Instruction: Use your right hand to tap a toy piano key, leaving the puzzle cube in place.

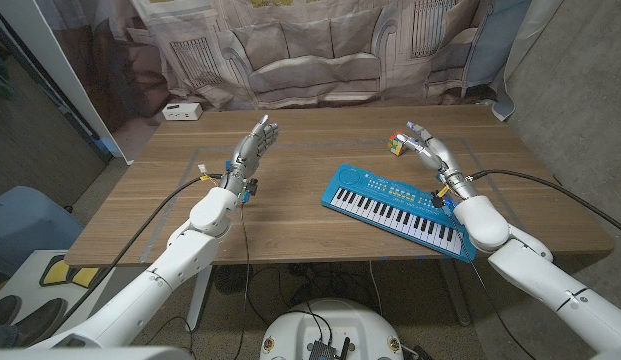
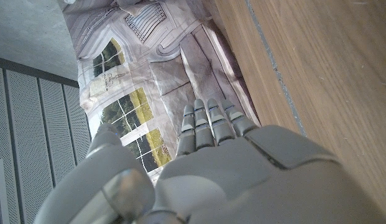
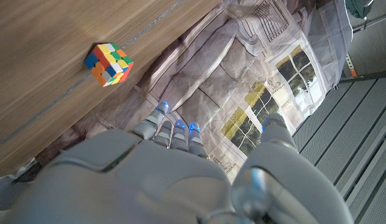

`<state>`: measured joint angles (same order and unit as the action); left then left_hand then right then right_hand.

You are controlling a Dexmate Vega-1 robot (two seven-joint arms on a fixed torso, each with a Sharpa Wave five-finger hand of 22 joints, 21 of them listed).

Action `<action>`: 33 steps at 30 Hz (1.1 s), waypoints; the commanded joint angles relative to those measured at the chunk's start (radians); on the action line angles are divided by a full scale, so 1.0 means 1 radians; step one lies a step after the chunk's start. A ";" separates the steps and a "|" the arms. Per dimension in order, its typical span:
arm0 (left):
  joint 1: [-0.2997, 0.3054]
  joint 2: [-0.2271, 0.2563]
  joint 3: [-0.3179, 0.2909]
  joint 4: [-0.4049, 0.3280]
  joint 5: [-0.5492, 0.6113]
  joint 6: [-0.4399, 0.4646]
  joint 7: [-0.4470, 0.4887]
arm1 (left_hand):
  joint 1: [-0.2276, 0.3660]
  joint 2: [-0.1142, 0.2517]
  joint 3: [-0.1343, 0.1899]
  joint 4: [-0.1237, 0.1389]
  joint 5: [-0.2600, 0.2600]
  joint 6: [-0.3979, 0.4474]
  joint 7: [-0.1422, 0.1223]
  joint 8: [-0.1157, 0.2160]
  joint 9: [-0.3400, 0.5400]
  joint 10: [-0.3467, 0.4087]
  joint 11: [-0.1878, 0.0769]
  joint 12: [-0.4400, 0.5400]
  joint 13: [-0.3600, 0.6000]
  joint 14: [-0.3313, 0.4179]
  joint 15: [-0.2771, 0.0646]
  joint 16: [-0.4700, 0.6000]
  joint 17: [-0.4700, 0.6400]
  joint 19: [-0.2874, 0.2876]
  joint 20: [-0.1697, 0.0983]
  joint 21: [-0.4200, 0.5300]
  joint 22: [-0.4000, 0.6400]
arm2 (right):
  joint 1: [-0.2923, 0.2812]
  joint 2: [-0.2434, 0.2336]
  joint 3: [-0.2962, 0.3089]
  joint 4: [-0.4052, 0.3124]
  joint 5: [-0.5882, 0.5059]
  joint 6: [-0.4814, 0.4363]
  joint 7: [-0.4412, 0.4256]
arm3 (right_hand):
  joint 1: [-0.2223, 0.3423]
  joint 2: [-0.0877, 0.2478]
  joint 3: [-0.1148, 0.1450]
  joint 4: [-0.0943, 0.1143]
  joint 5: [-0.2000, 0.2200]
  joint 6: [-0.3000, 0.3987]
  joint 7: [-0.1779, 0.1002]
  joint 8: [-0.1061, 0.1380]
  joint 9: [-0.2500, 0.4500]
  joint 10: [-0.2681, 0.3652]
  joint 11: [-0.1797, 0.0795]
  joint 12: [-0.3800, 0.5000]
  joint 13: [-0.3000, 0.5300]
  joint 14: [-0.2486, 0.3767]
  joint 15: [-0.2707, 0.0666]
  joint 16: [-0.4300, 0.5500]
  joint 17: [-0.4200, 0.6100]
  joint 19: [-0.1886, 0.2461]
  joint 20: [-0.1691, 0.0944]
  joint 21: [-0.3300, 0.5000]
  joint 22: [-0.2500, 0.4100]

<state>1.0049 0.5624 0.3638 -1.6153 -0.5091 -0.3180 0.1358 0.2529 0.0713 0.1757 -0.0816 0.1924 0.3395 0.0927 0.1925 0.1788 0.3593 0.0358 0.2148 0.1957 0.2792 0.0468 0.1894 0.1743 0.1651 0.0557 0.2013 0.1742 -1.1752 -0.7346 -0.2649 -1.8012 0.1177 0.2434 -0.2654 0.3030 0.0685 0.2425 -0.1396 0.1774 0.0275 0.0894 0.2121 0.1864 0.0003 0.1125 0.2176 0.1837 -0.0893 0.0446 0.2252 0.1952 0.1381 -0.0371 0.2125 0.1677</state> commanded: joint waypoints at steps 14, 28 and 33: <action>-0.044 -0.003 0.011 0.061 -0.058 -0.010 -0.100 | -0.004 0.002 0.002 -0.010 -0.003 0.011 0.003 0.003 0.003 0.007 -0.001 0.005 0.003 0.012 -0.001 0.003 0.004 0.008 0.004 0.000 0.003 | 0.124 0.092 -0.075 0.168 0.313 0.123 0.215 | -0.007 -0.016 -0.010 0.003 -0.002 0.040 0.007 0.002 0.000 0.040 0.004 0.002 0.003 0.027 -0.001 0.003 0.005 0.045 -0.011 0.005 0.001; -0.048 0.010 0.009 0.097 -0.095 -0.036 -0.175 | -0.003 0.005 0.004 -0.010 -0.003 0.012 0.006 0.002 0.003 0.006 0.005 0.004 0.003 0.012 0.001 0.002 0.004 0.008 0.001 -0.001 0.003 | 0.155 0.139 -0.105 0.222 0.409 0.161 0.288 | -0.021 -0.030 -0.022 0.006 -0.002 0.044 0.023 -0.002 0.000 0.046 0.018 -0.001 0.003 0.029 0.014 -0.001 0.007 0.051 0.001 -0.001 0.001; -0.051 0.005 0.011 0.103 -0.097 -0.042 -0.181 | -0.003 0.007 0.004 -0.010 -0.003 0.011 0.006 0.001 0.003 0.007 0.005 0.004 0.003 0.011 0.000 0.001 0.004 0.008 0.001 -0.001 0.003 | 0.171 0.144 -0.107 0.240 0.428 0.163 0.304 | -0.025 -0.035 -0.025 0.007 -0.002 0.051 0.023 -0.001 0.000 0.051 0.017 -0.001 0.003 0.033 0.016 0.000 0.008 0.053 0.003 -0.002 0.001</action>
<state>0.9621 0.5673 0.3735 -1.5362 -0.5891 -0.3420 -0.0074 0.2529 0.0713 0.1756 -0.0899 0.1924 0.3467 0.1001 0.1925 0.1788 0.3593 0.0359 0.2148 0.1979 0.2859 0.0429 0.1894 0.1743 0.1665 0.0572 0.2013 0.1742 -1.0332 -0.6078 -0.3563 -1.5965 0.5000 0.3908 -0.0016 0.2805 0.0461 0.2209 -0.1335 0.1774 0.0712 0.1092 0.2121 0.1864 0.0448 0.1251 0.2176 0.1837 -0.0608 0.0520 0.2252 0.1979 0.1862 -0.0357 0.2126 0.1678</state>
